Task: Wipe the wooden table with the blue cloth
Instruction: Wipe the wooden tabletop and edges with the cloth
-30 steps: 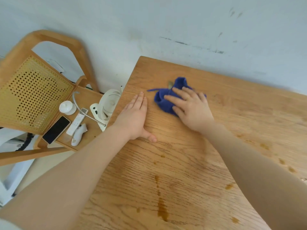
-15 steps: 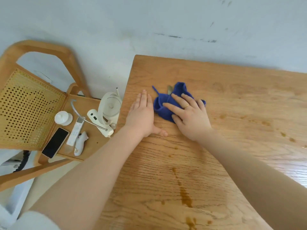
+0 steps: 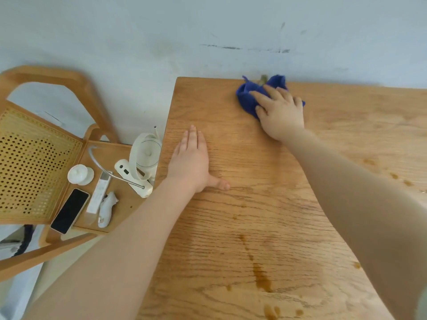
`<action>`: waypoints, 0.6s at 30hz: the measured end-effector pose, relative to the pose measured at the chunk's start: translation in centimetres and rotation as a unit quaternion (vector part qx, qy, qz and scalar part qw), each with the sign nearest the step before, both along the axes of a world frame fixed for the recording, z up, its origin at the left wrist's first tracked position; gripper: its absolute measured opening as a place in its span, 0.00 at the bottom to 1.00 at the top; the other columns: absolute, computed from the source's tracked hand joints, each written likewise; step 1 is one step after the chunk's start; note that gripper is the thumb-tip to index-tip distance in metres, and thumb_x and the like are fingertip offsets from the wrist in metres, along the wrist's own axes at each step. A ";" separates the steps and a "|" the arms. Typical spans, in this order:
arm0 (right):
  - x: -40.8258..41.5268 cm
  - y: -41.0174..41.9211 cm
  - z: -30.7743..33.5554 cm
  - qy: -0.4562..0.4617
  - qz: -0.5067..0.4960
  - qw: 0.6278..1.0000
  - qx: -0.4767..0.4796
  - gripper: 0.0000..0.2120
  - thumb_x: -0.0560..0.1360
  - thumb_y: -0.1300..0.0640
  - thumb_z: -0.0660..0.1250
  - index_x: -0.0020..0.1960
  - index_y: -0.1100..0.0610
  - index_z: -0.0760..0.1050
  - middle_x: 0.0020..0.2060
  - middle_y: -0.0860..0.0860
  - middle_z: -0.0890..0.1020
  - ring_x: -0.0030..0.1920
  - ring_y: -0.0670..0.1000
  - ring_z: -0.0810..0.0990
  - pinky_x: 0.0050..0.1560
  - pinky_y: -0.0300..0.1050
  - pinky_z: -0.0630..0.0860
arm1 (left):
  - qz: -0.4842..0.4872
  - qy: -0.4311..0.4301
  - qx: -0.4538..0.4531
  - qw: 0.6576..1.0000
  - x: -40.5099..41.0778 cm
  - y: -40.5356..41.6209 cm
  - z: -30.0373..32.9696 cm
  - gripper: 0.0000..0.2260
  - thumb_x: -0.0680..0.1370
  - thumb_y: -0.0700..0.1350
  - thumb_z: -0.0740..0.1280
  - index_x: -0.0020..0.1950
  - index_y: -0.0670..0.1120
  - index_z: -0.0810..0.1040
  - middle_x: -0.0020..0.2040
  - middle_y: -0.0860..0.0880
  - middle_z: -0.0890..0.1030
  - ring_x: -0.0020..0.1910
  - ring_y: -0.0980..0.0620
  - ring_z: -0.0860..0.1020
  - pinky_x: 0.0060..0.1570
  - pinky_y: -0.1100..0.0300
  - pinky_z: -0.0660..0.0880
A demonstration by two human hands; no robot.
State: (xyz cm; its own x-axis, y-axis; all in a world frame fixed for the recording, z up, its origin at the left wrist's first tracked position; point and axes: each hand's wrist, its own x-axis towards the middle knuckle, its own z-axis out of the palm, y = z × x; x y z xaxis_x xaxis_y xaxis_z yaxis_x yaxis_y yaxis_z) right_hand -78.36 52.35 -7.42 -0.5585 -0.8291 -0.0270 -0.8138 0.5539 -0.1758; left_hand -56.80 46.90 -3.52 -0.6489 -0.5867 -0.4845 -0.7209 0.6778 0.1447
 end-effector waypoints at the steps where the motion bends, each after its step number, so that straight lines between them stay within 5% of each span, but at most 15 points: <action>1: 1.3 1.4 0.1 -0.005 0.022 1.000 0.001 0.20 0.79 0.49 0.54 0.71 0.42 0.62 0.74 0.51 0.62 0.73 0.57 0.58 0.68 0.57 0.55 | 0.006 0.000 0.006 1.000 -0.1 0.1 0.1 0.63 0.59 0.68 0.71 0.75 0.40 0.35 0.76 0.42 0.35 0.76 0.46 0.38 0.73 0.53 0.42; 7: 6.2 8.8 0.6 -0.044 0.170 0.984 0.028 0.25 0.75 0.45 0.45 0.69 0.41 0.65 0.72 0.50 0.66 0.71 0.59 0.63 0.66 0.58 0.58 | 0.024 -0.003 0.034 0.999 -1.4 2.0 1.8 0.52 0.68 0.55 0.74 0.76 0.51 0.38 0.76 0.44 0.33 0.76 0.46 0.38 0.74 0.51 0.46; 10: 3.7 8.3 0.4 -0.042 0.224 0.974 0.022 0.23 0.76 0.45 0.47 0.69 0.40 0.65 0.71 0.50 0.67 0.70 0.59 0.64 0.65 0.58 0.61 | 0.065 0.061 0.057 0.994 -3.5 3.7 2.0 0.44 0.71 0.46 0.72 0.77 0.51 0.45 0.78 0.46 0.44 0.77 0.48 0.44 0.74 0.51 0.52; 13: -0.2 4.9 0.0 -0.025 0.169 0.985 0.014 0.21 0.79 0.46 0.52 0.71 0.40 0.61 0.74 0.49 0.62 0.73 0.56 0.58 0.67 0.55 0.56 | 0.085 0.137 0.019 0.987 -4.7 4.5 1.5 0.39 0.72 0.50 0.69 0.77 0.46 0.51 0.77 0.47 0.54 0.75 0.48 0.53 0.73 0.52 0.56; 18: -5.6 0.2 0.3 -0.045 0.075 0.995 0.041 0.22 0.80 0.48 0.51 0.74 0.42 0.55 0.75 0.51 0.56 0.74 0.56 0.52 0.71 0.58 0.50 | 0.138 0.047 0.079 0.986 -7.5 6.2 0.9 0.49 0.69 0.65 0.67 0.77 0.46 0.42 0.77 0.43 0.40 0.76 0.45 0.40 0.74 0.50 0.47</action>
